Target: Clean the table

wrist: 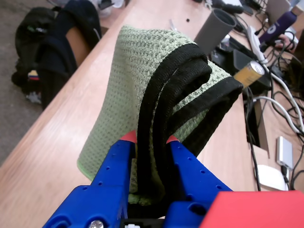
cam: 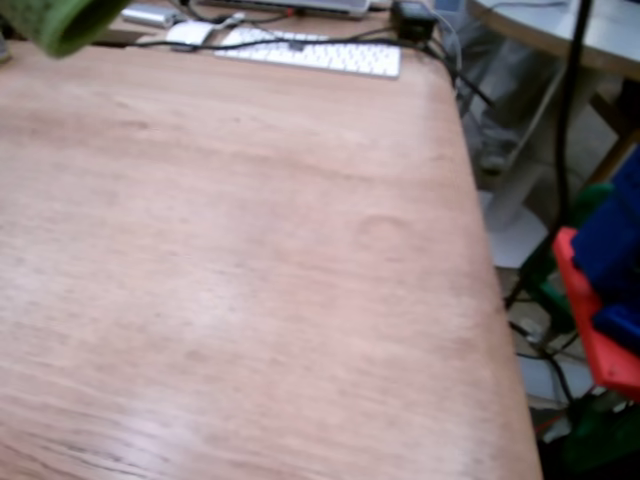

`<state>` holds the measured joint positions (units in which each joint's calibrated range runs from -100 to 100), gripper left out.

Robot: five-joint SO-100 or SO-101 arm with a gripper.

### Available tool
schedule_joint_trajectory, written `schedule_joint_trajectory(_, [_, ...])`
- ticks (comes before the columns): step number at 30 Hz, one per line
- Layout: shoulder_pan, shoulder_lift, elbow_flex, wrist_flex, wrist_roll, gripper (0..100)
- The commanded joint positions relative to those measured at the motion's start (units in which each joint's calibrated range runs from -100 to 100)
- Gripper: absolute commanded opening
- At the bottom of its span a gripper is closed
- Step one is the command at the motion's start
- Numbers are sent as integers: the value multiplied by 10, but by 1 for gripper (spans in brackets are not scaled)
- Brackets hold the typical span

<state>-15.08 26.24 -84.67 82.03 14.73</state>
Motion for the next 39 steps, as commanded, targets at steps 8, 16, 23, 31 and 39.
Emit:
schedule_joint_trajectory(8, [-5, 384, -153, -171, -2, 1])
schedule_joint_trajectory(16, [-113, 575, -153, -171, 4, 1])
schedule_joint_trajectory(23, [-140, 651, -153, -182, 4, 1])
schedule_joint_trajectory(31, [161, 715, -153, -182, 4, 1])
schedule_joint_trajectory(39, [538, 717, -153, -182, 66, 1])
